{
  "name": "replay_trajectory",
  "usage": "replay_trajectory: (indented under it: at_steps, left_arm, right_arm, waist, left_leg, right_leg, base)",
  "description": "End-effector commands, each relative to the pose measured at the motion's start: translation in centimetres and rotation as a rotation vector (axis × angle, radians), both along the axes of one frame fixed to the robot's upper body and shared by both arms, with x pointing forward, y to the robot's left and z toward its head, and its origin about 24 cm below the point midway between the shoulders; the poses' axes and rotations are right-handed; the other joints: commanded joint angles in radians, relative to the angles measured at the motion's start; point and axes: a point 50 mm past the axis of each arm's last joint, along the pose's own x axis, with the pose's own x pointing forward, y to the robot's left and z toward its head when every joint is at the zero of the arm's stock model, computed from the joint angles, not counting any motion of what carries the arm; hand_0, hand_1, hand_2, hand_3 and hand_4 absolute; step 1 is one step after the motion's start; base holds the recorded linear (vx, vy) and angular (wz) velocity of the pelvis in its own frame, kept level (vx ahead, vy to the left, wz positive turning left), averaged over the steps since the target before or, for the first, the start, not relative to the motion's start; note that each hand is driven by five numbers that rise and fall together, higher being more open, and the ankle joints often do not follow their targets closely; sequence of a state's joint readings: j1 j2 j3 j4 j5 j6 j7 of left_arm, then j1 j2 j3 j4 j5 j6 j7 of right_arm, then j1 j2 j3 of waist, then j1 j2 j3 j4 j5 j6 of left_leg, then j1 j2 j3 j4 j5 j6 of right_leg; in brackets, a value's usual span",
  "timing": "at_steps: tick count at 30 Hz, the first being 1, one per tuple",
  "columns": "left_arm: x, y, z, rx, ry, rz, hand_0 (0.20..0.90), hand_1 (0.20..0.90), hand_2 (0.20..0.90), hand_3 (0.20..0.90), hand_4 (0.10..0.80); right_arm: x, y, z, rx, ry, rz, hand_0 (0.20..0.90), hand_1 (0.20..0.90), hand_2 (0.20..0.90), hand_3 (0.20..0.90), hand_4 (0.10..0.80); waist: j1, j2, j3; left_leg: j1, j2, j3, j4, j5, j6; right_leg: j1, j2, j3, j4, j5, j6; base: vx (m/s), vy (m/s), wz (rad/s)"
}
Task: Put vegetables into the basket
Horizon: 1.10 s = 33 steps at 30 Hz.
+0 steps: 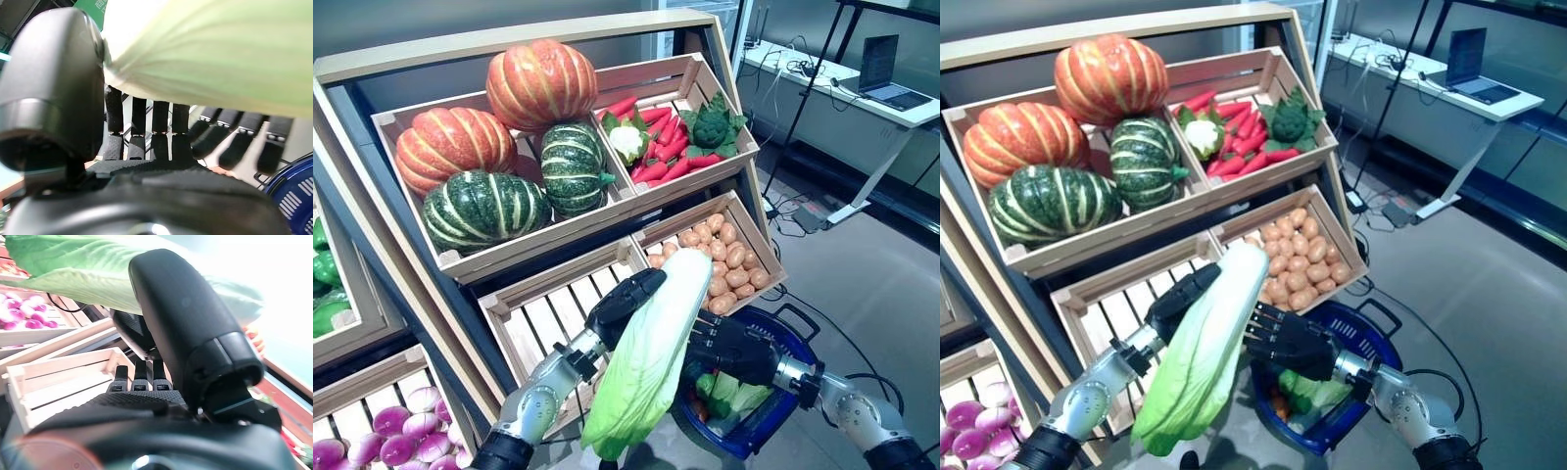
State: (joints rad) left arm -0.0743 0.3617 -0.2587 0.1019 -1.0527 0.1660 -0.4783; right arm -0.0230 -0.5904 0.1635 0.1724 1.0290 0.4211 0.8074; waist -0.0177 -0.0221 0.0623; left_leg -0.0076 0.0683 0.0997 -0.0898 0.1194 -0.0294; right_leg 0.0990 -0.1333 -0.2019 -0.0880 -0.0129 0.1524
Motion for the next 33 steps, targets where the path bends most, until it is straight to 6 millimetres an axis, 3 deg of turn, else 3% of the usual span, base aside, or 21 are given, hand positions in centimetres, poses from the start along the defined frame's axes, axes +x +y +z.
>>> replay_trajectory:
  at_steps: [1, 11, 23, 33]
  left_arm:
    - [2.3, -0.4, 3.9, -0.074, -0.199, -0.018, 0.300, 0.300, 0.300, 0.300, 0.400]
    - [2.4, -1.2, 3.6, -0.086, -0.181, -0.025, 0.300, 0.300, 0.300, 0.300, 0.400]
    - [2.4, -1.8, 3.7, -0.114, -0.190, -0.021, 0.300, 0.300, 0.300, 0.300, 0.400]
    - [2.8, -2.1, 5.5, -0.255, -0.274, 0.015, 0.300, 0.300, 0.300, 0.300, 0.400]
  right_arm:
    - [2.0, 1.1, 4.6, 0.231, -0.265, 0.058, 0.900, 0.900, 0.900, 0.900, 0.800]
    - [1.9, 4.2, 4.2, 0.393, -0.250, 0.140, 0.900, 0.900, 0.900, 0.900, 0.800]
    - [0.2, 8.7, 2.3, 0.450, -0.080, 0.318, 0.900, 0.900, 0.900, 0.900, 0.800]
    - [-1.0, 11.0, 0.6, 0.486, 0.040, 0.388, 0.900, 0.900, 0.900, 0.900, 0.800]
  waist:
    - [0.022, -0.034, -0.014]
    - [0.032, -0.030, -0.015]
    - [0.046, -0.025, -0.015]
    - [0.054, -0.021, -0.020]
  left_leg:
    - [0.072, 0.023, -0.010, 0.003, -0.131, -0.023]
    - [0.074, 0.023, -0.016, 0.003, -0.131, -0.025]
    - [0.070, 0.022, -0.024, 0.003, -0.125, -0.028]
    - [0.071, 0.019, -0.030, 0.003, -0.124, -0.028]
  right_leg:
    - [-0.027, -0.058, 0.014, 0.023, 0.062, 0.011]
    - [-0.020, -0.060, 0.012, 0.022, 0.055, 0.009]
    - [-0.021, -0.066, 0.006, 0.021, 0.057, 0.009]
    - [-0.018, -0.070, 0.006, 0.020, 0.058, 0.005]
  base:
    - [0.000, 0.000, 0.00]
    - [0.000, 0.000, 0.00]
    - [0.000, 0.000, 0.00]
    - [0.000, 0.000, 0.00]
